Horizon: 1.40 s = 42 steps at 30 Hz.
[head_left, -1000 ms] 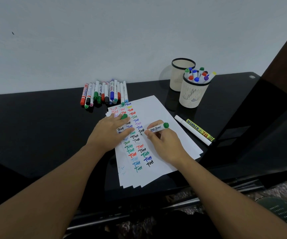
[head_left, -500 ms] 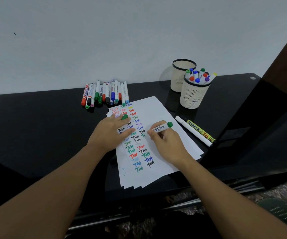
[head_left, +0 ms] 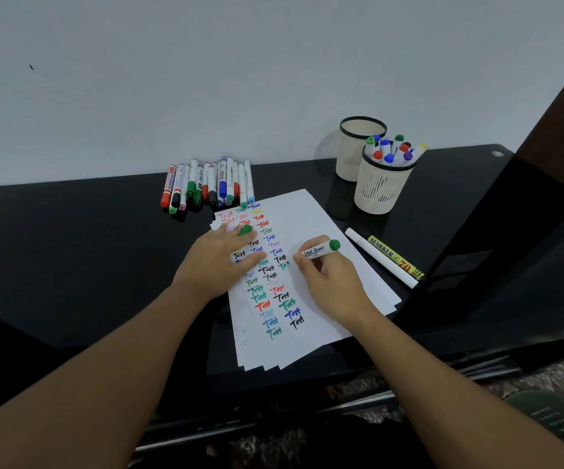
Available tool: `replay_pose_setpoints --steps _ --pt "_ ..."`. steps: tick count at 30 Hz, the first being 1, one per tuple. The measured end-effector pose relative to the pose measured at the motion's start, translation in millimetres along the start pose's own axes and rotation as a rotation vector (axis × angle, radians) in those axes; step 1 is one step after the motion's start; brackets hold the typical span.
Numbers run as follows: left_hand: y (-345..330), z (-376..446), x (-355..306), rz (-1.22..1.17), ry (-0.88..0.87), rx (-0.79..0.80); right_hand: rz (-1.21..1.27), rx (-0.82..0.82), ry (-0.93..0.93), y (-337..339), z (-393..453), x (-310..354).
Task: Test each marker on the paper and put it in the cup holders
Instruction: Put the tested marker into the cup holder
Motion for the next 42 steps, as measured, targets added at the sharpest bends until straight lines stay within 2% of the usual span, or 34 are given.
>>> replay_pose_setpoints --steps 9,16,23,27,30,33,35,39,42 --pt "0.1 0.6 -1.1 0.012 -0.006 -0.002 -0.003 0.010 -0.014 -0.2 -0.8 0.2" --pt "2.2 -0.3 -1.3 0.010 -0.007 -0.012 -0.037 0.006 0.045 -0.6 0.2 3.1" --pt "0.7 1.4 -0.6 0.020 -0.025 -0.020 0.029 0.003 0.016 1.3 -1.9 3.9" --pt "6.2 -1.9 -4.3 -0.013 -0.114 -0.136 -0.005 -0.012 0.031 1.6 -0.7 3.7" --pt "13.2 -4.5 -2.3 -0.030 -0.132 -0.292 0.165 -0.076 0.045 10.1 -1.0 4.8" --pt "11.7 -1.9 3.6 -0.013 -0.092 -0.315 0.345 -0.085 0.027 13.4 -1.7 0.7" --pt "10.6 -0.9 4.2 -0.004 -0.123 -0.329 0.284 -0.040 0.026 9.4 -0.9 -0.7" --pt "11.9 -2.3 3.0 -0.020 -0.141 -0.354 0.085 0.190 0.017 -4.3 0.4 -0.7" --pt "16.3 -3.6 1.1 -0.040 -0.117 -0.361 0.119 0.297 -0.028 -5.2 3.0 -3.3"
Point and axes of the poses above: each hand's wrist, its own z-axis towards the middle knuckle, its own y-axis out of the back of the hand, x = y × z, the point moved 7 cm from there along z, towards the middle knuckle, and after that the axes turned 6 degrees about z, right-handed, at the moved point
